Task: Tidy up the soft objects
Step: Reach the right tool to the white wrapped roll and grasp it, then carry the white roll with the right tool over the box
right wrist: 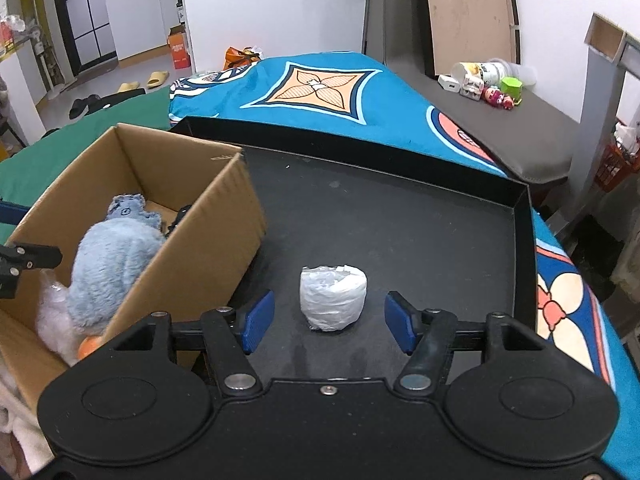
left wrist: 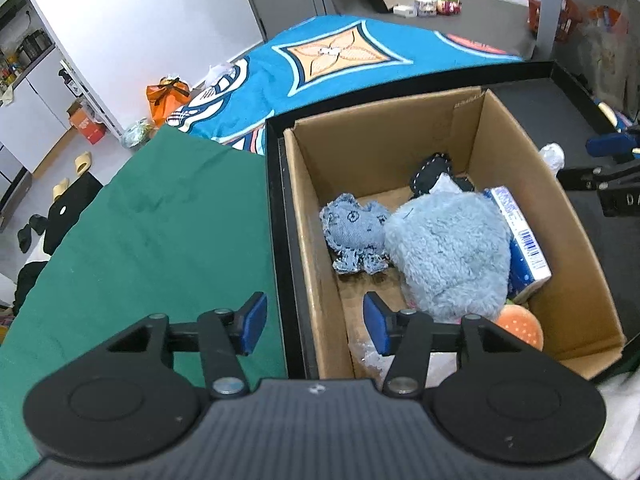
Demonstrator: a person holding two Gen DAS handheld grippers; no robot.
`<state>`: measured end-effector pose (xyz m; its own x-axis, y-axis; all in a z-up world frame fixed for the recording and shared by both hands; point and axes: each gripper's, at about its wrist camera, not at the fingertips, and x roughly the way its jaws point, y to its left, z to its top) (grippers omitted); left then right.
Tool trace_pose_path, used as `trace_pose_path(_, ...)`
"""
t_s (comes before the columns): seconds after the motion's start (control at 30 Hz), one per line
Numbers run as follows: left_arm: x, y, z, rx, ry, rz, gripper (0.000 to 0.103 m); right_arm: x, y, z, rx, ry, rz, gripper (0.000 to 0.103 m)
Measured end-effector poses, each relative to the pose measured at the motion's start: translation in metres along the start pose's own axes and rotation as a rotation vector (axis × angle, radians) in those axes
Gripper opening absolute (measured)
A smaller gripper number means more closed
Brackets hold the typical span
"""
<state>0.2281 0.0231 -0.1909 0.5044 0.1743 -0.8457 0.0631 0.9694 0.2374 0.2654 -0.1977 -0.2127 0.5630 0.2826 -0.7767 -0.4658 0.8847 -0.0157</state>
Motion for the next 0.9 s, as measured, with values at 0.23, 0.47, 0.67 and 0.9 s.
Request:
trace_pose_path(0.23, 0.008, -0.008, 0.003, 0.030, 0.029, 0.021, 0.052, 0.016, -0.010, -0.007, 0.014, 0.013, 0.022, 0.061)
trace_pose_path(0.47, 0.014, -0.014, 0.008, 0.038, 0.058, 0.037, 0.052, 0.027, -0.015, -0.008, -0.009, 0.011, 0.031, 0.061)
trace_pose_path(0.67, 0.012, -0.017, 0.009, 0.040, 0.051, 0.044, 0.052, 0.026, -0.015, -0.006, -0.022, -0.001, 0.056, 0.042)
trace_pose_path(0.9, 0.005, -0.012, 0.006, 0.017, 0.038, 0.053, 0.052, 0.012, -0.014, -0.009, -0.008, -0.007, 0.048, 0.042)
